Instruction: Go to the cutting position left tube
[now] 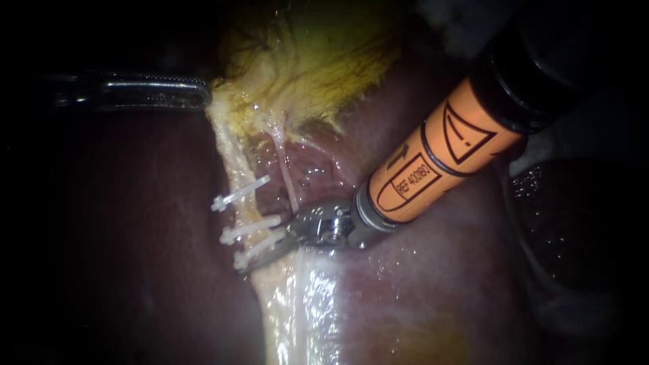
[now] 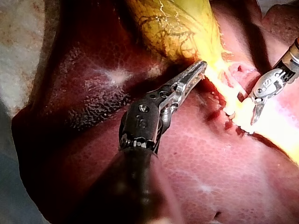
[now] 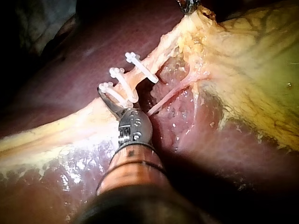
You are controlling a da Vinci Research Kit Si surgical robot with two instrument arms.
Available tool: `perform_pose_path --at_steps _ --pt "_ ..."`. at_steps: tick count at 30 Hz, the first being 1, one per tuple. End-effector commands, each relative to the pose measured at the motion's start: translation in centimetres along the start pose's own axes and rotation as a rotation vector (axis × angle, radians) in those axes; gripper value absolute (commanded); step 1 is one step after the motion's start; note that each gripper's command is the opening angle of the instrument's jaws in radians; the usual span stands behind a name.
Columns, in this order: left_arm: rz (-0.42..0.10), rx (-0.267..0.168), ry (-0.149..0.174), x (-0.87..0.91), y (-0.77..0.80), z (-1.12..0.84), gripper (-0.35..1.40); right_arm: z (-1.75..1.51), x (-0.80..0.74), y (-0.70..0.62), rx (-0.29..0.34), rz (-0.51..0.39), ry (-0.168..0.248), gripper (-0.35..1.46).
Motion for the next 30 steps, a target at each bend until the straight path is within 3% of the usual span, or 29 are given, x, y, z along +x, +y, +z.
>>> perform_pose_path --at_steps 1,14,24,26,30 --pt "0.000 0.000 0.000 0.00 0.00 0.00 -0.35 -0.02 0.00 0.00 0.001 0.000 0.000 1.11" --pt "0.000 0.000 0.000 0.00 0.00 0.00 -0.35 -0.44 0.11 0.04 0.029 0.008 0.011 1.12" --pt "0.000 0.000 0.000 0.00 0.00 0.00 -0.35 -0.78 0.21 0.23 0.068 0.044 0.079 1.12" --pt "0.000 0.000 0.000 0.00 0.00 0.00 -0.35 -0.77 0.21 0.24 0.088 0.048 0.091 1.11" --pt "0.000 0.000 0.000 0.00 0.00 0.00 -0.35 -0.73 0.21 0.25 0.189 0.066 0.100 1.11"
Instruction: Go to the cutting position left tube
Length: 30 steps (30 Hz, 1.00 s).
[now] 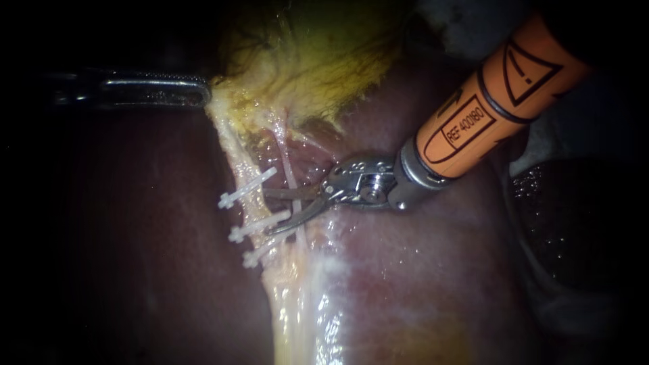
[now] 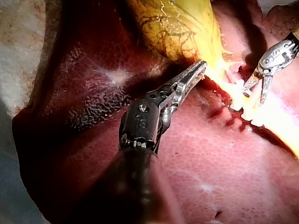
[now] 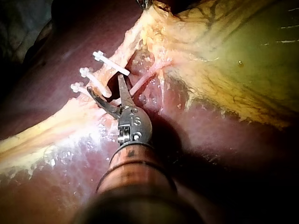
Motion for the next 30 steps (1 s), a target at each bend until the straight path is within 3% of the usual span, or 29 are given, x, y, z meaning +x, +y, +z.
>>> perform_pose_path --at_steps 1,5,18,30 --pt "0.000 0.000 0.000 0.00 0.00 0.00 -0.35 0.02 0.00 0.00 0.023 0.004 0.006 1.11" --pt "0.000 0.000 0.000 0.00 0.00 0.00 -0.35 0.10 0.05 0.02 0.103 0.021 0.034 1.11" --pt "0.000 0.000 0.000 0.00 0.00 0.00 -0.35 0.35 0.22 0.11 0.266 0.082 0.150 1.09" --pt "0.000 0.000 0.000 0.00 0.00 0.00 -0.35 0.59 0.37 0.02 0.343 0.079 0.229 1.05"
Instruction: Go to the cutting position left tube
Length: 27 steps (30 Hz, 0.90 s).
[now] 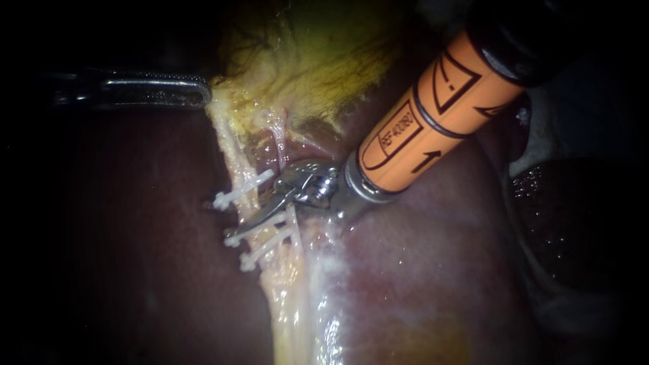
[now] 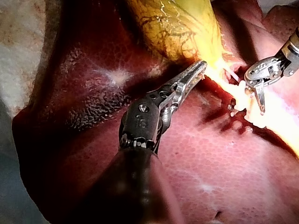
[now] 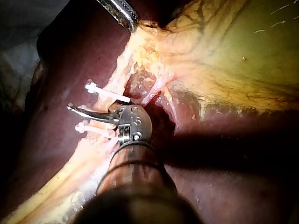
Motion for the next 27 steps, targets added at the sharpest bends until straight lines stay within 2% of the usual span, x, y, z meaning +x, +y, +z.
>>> perform_pose_path --at_steps 1,7,15,23,27 --pt "0.000 -0.003 -0.001 0.00 0.00 0.00 -0.35 0.03 0.01 -0.01 0.001 0.000 -0.004 1.04" --pt "0.000 -0.003 -0.001 0.00 0.00 0.00 -0.35 0.18 0.03 -0.09 0.016 -0.001 -0.010 1.00" --pt "0.000 -0.004 -0.001 0.00 0.00 0.00 -0.35 0.23 0.17 -0.21 0.072 -0.001 0.040 0.94" --pt "0.000 -0.004 -0.001 0.00 0.00 0.00 -0.35 0.21 0.38 -0.35 0.090 0.008 0.067 0.94" --pt "0.000 -0.004 -0.001 0.00 0.00 0.00 -0.35 0.22 0.40 -0.37 0.091 0.009 0.067 0.94"
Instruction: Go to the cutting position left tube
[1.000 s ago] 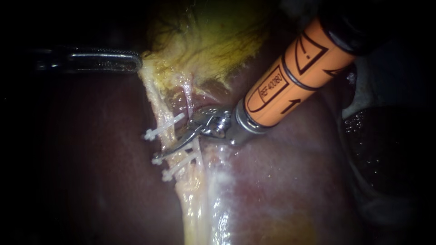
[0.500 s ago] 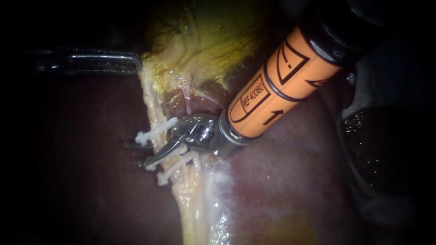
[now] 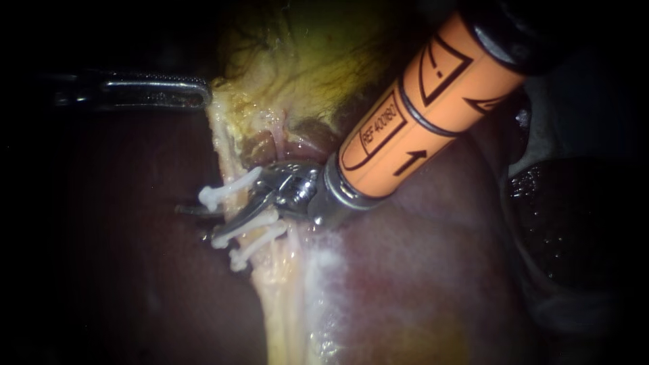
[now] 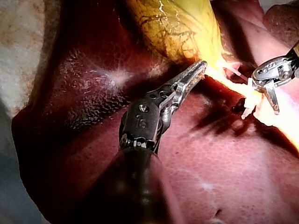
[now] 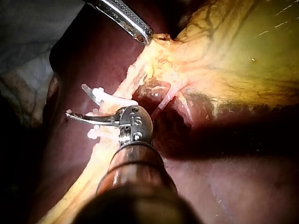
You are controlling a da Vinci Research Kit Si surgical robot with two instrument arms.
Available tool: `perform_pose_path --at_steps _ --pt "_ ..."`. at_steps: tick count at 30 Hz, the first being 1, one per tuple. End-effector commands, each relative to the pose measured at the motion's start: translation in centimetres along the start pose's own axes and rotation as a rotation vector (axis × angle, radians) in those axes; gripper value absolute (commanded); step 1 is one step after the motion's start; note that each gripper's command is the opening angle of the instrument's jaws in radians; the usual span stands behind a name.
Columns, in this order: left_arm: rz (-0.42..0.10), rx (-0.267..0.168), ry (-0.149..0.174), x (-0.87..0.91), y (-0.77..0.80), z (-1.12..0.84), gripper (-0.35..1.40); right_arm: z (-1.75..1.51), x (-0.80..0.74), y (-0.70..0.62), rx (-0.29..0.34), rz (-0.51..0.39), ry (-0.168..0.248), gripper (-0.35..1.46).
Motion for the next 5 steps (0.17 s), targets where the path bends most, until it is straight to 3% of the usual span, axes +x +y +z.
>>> perform_pose_path --at_steps 1,5 --pt "0.000 0.000 0.000 0.00 0.00 0.00 -0.35 0.00 -0.01 0.00 0.000 0.000 -0.001 0.94" --pt "0.000 0.000 0.000 0.00 0.00 0.00 -0.35 0.00 -0.01 0.01 0.000 0.000 -0.002 0.94"
